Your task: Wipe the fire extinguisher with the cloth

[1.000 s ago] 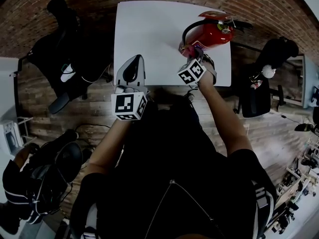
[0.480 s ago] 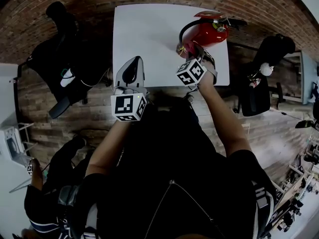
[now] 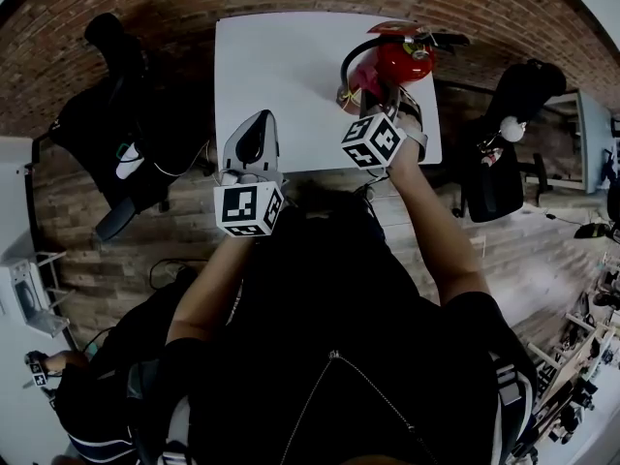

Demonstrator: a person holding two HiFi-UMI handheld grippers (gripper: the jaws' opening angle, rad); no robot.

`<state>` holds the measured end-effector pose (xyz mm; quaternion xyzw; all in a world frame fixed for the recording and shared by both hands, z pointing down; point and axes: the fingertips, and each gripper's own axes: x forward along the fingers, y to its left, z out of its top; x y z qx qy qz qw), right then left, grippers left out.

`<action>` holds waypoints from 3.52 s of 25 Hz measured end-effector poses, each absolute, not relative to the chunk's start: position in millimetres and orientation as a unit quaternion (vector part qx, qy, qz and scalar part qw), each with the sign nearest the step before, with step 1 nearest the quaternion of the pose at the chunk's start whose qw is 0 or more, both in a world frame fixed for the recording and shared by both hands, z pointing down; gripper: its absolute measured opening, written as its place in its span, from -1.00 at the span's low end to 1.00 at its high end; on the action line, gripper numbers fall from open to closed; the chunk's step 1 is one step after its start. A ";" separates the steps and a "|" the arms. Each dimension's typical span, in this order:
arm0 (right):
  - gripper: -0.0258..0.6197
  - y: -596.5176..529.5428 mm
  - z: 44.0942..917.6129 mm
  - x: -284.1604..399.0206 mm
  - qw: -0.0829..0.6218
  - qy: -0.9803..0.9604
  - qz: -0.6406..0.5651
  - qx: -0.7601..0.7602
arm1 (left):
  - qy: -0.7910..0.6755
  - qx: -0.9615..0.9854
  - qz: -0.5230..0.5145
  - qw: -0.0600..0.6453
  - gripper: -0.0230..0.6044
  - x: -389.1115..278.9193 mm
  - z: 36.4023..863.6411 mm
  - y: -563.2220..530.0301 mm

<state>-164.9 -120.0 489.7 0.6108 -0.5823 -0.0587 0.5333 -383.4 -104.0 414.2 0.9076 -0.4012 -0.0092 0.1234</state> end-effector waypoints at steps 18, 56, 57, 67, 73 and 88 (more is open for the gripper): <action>-0.56 -111.8 388.4 -176.5 0.503 -0.560 -0.229 0.617 | -0.389 0.913 -0.013 0.123 -0.90 -361.6 403.1 -92.2; -0.56 -72.2 416.8 -52.9 0.523 -0.598 -0.280 0.538 | -0.463 0.881 -0.015 0.092 -0.90 -268.5 371.2 -108.7; -0.56 -72.3 417.5 -49.8 0.522 -0.600 -0.279 0.538 | -0.466 0.880 -0.014 0.091 -0.90 -266.4 371.0 -107.6; -0.56 -86.3 420.3 -24.7 0.502 -0.621 -0.284 0.531 | -0.490 0.868 -0.002 0.082 -0.90 -239.6 368.5 -103.5; -0.56 -94.7 421.7 -9.0 0.465 -0.650 -0.263 0.540 | -0.504 0.860 -0.001 0.080 -0.90 -212.4 369.0 -98.6; -0.56 -70.5 388.4 15.3 0.236 -0.808 -0.044 0.538 | -0.522 0.850 0.015 0.069 -0.90 -165.7 363.2 -86.8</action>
